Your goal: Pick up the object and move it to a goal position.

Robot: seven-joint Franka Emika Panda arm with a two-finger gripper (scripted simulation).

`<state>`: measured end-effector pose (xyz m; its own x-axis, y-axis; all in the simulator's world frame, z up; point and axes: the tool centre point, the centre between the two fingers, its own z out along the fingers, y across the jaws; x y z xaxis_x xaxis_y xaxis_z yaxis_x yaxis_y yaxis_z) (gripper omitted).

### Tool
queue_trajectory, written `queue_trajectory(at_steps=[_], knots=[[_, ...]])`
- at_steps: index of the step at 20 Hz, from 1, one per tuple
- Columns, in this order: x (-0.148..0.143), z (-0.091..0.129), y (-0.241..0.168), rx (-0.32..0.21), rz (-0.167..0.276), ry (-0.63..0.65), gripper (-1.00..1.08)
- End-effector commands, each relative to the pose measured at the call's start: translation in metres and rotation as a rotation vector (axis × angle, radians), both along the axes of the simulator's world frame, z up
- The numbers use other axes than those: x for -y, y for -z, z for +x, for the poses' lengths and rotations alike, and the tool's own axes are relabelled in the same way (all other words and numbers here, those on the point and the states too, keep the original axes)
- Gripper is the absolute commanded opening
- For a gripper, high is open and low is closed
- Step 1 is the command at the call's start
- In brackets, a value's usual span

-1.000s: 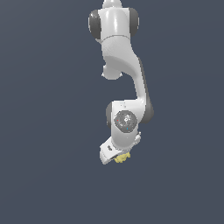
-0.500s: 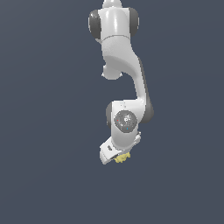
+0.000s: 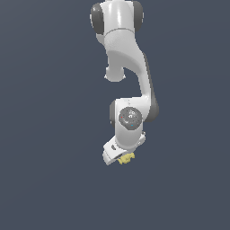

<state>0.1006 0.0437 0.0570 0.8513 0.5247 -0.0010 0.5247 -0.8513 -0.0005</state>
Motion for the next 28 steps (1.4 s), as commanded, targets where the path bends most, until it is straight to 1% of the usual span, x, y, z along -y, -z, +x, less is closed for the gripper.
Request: queue_trajectory(at_steps=[1, 9, 19, 28], knots=[[-0.002, -0.005, -0.010, 0.001, 0.000, 0.000, -1.00], [-0.011, -0.035, -0.058, 0.001, -0.001, 0.000, -1.00], [-0.026, -0.083, -0.138, 0.001, -0.002, 0.000, -1.00], [-0.041, -0.131, -0.219, 0.001, -0.002, 0.000, -1.00]])
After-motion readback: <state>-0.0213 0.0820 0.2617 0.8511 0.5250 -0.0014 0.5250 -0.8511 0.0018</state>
